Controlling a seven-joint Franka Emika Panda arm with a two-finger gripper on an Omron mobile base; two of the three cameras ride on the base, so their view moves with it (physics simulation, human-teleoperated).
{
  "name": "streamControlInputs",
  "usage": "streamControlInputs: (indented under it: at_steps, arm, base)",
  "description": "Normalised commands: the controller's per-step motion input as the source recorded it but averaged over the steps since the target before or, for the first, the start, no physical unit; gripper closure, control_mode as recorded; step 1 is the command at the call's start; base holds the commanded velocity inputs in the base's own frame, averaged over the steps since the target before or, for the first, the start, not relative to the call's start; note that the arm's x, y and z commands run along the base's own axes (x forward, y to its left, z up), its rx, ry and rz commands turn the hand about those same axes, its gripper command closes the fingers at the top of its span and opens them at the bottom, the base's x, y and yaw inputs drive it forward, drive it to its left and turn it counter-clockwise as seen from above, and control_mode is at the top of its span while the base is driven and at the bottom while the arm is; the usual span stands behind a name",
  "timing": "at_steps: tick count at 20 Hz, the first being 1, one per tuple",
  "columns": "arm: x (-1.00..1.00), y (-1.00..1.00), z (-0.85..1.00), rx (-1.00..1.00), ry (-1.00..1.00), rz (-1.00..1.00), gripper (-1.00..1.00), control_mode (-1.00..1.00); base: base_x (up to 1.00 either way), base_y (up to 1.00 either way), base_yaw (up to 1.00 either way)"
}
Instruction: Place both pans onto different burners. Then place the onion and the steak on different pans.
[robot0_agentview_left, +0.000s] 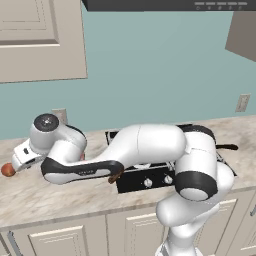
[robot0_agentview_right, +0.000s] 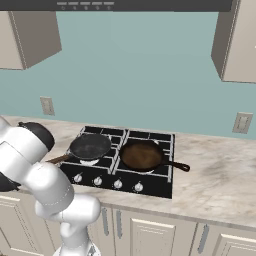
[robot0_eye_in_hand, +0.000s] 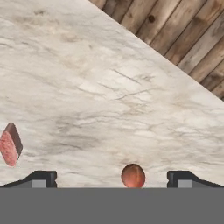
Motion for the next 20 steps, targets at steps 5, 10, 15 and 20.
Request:
streamControlInputs:
  at_steps: [5, 10, 15, 20]
  arm:
    - [0.07, 0.0, 0.0, 0.0, -0.08, 0.17, -1.0, -1.0]
    - [0.1, 0.0, 0.0, 0.0, -0.01, 0.19, -1.0, -1.0]
    - [0.09, 0.0, 0.0, 0.0, 0.0, 0.19, -1.0, -1.0]
    - [0.08, 0.0, 0.0, 0.0, 0.0, 0.18, -1.0, -1.0]
  base:
    - [0.0, 0.0, 0.0]
    - [0.0, 0.0, 0.0]
    - [0.0, 0.0, 0.0]
    - [0.0, 0.0, 0.0]
